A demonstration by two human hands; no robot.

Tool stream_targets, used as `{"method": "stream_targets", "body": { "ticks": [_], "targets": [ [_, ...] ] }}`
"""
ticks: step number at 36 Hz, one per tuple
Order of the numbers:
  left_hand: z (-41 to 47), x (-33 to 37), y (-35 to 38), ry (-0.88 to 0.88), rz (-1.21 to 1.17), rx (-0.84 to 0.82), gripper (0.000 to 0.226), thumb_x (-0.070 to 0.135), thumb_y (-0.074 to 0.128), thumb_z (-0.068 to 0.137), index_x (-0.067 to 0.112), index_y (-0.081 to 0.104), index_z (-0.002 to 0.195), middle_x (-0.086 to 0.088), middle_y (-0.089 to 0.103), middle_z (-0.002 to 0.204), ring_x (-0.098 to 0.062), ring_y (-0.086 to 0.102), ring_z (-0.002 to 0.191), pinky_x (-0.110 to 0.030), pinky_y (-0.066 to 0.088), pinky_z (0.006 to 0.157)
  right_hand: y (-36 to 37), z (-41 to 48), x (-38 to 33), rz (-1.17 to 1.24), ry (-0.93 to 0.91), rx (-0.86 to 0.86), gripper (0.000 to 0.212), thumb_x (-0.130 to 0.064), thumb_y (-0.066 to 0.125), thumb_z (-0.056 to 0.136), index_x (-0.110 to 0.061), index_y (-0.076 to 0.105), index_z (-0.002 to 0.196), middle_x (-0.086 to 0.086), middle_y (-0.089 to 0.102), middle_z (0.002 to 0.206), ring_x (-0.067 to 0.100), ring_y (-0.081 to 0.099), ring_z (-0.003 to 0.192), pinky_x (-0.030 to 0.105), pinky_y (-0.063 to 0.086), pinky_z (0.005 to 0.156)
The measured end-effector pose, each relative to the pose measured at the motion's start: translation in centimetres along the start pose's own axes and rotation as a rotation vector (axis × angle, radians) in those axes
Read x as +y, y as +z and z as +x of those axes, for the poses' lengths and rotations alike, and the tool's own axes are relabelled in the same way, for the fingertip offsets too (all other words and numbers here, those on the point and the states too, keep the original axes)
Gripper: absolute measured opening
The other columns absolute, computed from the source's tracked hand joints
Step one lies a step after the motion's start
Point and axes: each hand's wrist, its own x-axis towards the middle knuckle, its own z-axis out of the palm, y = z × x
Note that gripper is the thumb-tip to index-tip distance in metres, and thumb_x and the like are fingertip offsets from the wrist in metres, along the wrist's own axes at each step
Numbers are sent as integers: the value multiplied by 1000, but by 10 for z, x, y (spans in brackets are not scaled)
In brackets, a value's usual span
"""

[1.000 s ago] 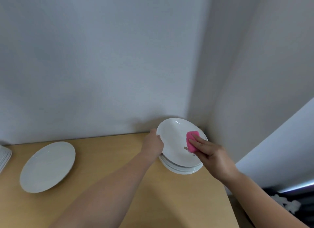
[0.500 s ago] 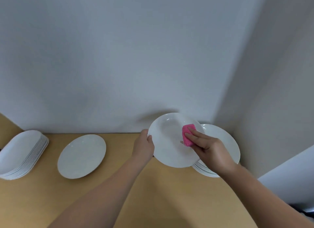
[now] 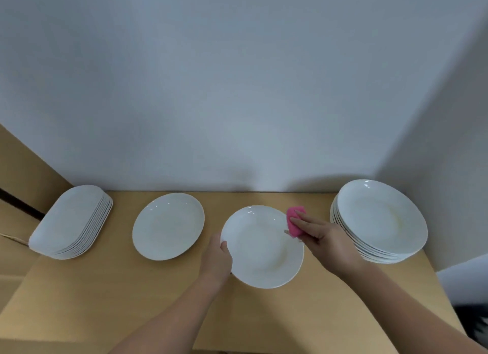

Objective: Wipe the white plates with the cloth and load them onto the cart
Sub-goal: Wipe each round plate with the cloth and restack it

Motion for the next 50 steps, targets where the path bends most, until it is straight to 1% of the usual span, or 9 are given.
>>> {"method": "stream_targets", "body": {
  "ticks": [4,10,14,25,28,32,38,44,50],
  "targets": [
    [4,-12,2,-17,12,-17,28,17,38,101,18,51,126,4,58,102,-16,56,95,-29,41,74,4,-5,10,20,32,9,46,-7,73,83,-21,61,126,-26,43,130,-11,38,126,2,28,102],
    [8,-18,12,-30,27,-50,32,18,37,101,20,50,130,8,57,102,-13,55,95,-28,40,74,14,-10,21,14,113,-48,44,-7,72,85,-22,63,125,-19,48,132,-3,46,126,3,29,101],
    [7,-18,17,-56,20,-64,32,18,38,101,19,48,132,9,55,102,-13,53,94,-26,39,75,23,-4,23,-30,116,-144,43,-7,68,87,-21,62,128,-13,48,138,7,46,130,19,34,106],
    [8,-18,12,-192,9,-207,34,16,38,97,26,51,127,17,57,100,-2,55,89,-20,41,62,73,37,25,-284,-120,-341,43,-5,51,95,-20,55,135,-5,53,141,21,47,132,31,40,99],
    [7,-14,9,-221,-35,-230,39,13,36,95,27,51,128,17,58,103,-3,56,92,-21,45,66,96,42,31,-417,-76,-476,60,-6,47,95,-22,30,150,-4,30,157,21,22,146,36,28,113],
    [6,-9,3,-251,-124,-291,39,10,36,93,27,54,123,5,65,105,-15,65,91,-26,55,62,121,33,28,-496,122,-631,75,-31,44,98,-24,-6,154,3,-9,162,25,-10,149,46,0,120],
    [4,-6,-1,-263,-231,-352,42,11,37,92,42,62,104,2,72,96,-22,70,84,-28,58,59,138,32,21,-542,280,-639,62,-35,18,103,-11,-12,152,13,-17,160,31,-17,146,49,-8,118],
    [6,-12,-1,-298,-274,-381,45,8,34,100,33,56,130,-2,71,106,-22,70,89,-27,58,62,159,37,14,-507,257,-565,61,-32,16,103,-7,-12,151,15,-16,159,34,-19,146,47,-13,116],
    [8,-16,-2,-350,-330,-402,45,9,33,102,35,51,135,-4,69,113,-23,71,93,-27,58,61,168,34,15,-462,159,-551,61,-29,21,102,-9,-10,152,9,-16,160,28,-20,146,41,-15,115]
  ]
}}
